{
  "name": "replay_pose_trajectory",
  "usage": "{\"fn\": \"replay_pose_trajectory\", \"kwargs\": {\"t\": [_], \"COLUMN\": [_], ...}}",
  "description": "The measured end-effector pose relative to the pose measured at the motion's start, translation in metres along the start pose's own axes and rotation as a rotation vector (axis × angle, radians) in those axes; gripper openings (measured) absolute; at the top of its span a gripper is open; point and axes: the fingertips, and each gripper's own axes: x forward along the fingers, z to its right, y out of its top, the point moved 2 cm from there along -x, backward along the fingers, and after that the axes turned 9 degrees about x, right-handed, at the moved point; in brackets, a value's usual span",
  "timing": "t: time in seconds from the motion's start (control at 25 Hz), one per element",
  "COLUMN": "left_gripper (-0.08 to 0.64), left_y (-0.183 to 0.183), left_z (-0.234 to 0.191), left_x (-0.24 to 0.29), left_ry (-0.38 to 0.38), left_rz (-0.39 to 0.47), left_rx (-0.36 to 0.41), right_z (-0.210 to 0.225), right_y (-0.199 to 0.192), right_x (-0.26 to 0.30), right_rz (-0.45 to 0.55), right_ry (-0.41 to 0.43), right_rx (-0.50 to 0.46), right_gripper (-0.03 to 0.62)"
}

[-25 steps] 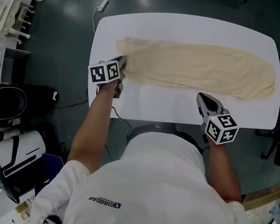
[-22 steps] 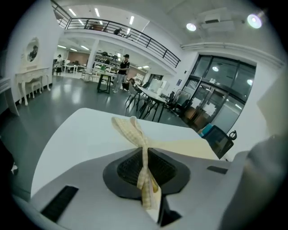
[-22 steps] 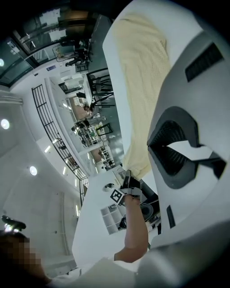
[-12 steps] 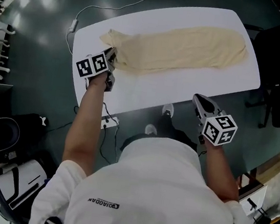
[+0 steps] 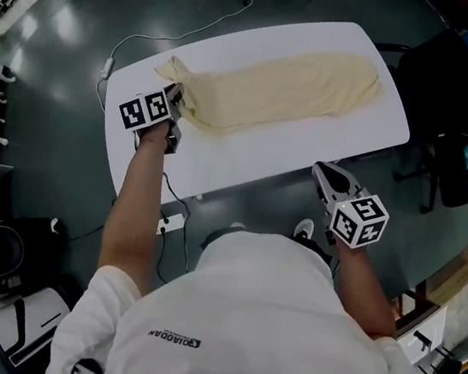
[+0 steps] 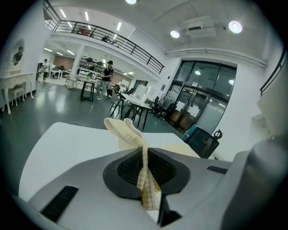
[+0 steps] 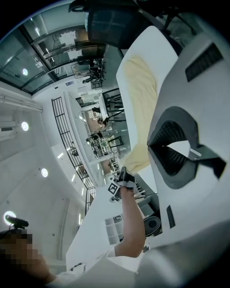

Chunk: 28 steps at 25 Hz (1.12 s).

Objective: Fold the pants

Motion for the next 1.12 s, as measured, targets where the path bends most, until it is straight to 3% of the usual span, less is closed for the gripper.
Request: {"fn": "replay_pose_trajectory", "kwargs": {"t": [0.4,0.84,1.12], "left_gripper": [0.06,0.058,0.058], "left_y": [0.026,0.04,0.044], "left_z": [0.069,0.149,0.174], "left_x": [0.038,0.065,0.075], "left_ry": [0.072,0.139,0.148], "left_rz": [-0.012,0.025,0.022], "left_rx": [0.047,0.032,0.038], "right_z": [0.086,0.175,0.201], "right_y": [0.022,0.04,0.052], "right_x": [-0.052,-0.098,-0.093], "right_rz": [0.01,0.0,-0.002], "right_ry": [0.051,0.124,0.147], "right_rx": [0.003,-0.023,0.005], "right_gripper": [0.018,0.018,0.018]}}
